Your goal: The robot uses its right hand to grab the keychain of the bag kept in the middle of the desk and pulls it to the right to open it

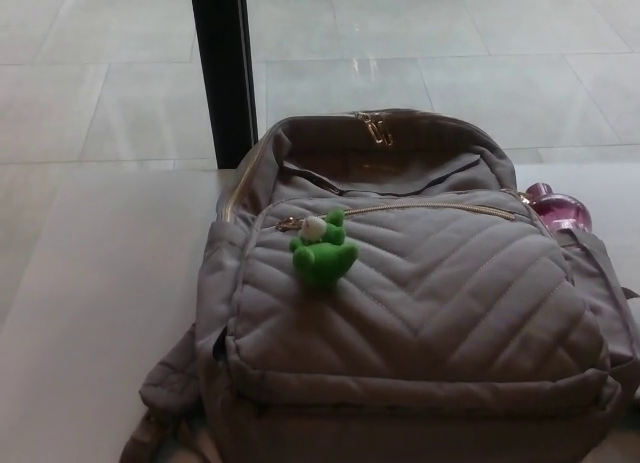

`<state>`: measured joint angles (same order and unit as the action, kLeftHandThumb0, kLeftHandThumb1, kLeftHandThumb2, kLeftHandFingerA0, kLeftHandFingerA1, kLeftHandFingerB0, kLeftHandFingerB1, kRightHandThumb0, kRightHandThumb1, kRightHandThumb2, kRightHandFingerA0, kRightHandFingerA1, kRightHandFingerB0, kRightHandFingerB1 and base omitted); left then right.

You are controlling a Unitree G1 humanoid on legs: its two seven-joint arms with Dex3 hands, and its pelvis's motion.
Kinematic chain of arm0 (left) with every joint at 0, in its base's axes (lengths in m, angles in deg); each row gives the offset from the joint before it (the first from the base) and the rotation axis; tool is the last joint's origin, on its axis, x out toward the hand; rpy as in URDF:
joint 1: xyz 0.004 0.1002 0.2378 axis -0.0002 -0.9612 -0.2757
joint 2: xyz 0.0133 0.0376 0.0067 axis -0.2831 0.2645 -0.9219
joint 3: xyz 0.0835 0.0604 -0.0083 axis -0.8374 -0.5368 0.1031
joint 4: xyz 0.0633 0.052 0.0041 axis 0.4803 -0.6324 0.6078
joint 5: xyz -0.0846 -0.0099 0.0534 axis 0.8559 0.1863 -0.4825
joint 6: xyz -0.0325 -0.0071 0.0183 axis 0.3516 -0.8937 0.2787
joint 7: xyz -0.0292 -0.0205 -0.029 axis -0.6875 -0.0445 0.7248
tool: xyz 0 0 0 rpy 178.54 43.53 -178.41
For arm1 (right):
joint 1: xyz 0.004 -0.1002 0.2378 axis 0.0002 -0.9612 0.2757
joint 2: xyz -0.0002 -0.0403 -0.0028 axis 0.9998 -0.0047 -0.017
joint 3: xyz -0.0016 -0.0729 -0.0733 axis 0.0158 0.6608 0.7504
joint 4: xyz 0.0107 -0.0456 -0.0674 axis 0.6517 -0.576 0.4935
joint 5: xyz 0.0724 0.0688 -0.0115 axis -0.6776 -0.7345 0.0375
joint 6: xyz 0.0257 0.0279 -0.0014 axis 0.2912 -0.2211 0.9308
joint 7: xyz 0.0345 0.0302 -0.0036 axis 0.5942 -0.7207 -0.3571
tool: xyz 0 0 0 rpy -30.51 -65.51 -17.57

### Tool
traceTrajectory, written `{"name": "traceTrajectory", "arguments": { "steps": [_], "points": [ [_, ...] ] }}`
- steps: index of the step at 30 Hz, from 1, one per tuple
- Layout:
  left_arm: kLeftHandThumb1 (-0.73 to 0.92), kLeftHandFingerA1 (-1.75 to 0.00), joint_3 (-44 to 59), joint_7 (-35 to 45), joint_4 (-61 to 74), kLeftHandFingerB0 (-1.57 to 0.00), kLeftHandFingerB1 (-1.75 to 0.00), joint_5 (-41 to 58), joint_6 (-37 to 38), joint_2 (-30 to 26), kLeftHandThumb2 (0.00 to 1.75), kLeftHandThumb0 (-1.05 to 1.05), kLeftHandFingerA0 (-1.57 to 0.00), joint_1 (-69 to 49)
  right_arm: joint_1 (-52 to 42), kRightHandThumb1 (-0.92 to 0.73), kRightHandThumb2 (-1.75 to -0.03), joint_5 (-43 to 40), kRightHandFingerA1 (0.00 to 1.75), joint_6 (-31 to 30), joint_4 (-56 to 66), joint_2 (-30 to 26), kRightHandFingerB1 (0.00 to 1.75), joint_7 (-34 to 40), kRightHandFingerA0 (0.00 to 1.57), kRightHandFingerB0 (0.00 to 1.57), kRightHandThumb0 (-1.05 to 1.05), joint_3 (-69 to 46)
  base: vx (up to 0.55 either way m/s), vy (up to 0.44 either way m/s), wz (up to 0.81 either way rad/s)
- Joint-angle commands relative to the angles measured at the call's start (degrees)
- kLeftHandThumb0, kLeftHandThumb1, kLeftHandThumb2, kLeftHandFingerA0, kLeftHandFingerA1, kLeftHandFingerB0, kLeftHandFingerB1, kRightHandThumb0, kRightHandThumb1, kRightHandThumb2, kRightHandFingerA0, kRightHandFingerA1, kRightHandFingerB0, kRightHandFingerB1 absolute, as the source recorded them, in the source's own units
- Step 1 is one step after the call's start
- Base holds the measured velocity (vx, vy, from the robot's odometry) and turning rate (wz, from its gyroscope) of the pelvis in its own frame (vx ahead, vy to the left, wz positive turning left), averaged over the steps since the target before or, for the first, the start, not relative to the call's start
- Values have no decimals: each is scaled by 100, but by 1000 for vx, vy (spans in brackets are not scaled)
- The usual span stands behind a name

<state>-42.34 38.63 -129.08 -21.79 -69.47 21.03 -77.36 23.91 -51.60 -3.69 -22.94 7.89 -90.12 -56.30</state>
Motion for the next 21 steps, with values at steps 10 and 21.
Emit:
{"name": "traceTrajectory", "arguments": {
  "steps": [10,21],
  "points": [
    [2,-121,66,192,124,-43,-113,173,-92,-52,125,-84,-75,-4,1848,-56,-57,533,72,-1862,1305,180,46,-823,66,53,-65,2618,0,0,0],
    [15,-113,-97,63,309,-45,-97,12,-125,-58,123,-85,-87,-47,2467,-59,-58,1155,68,-1618,657,98,50,-1047,68,56,-59,3142,0,0,0]
  ]
}}
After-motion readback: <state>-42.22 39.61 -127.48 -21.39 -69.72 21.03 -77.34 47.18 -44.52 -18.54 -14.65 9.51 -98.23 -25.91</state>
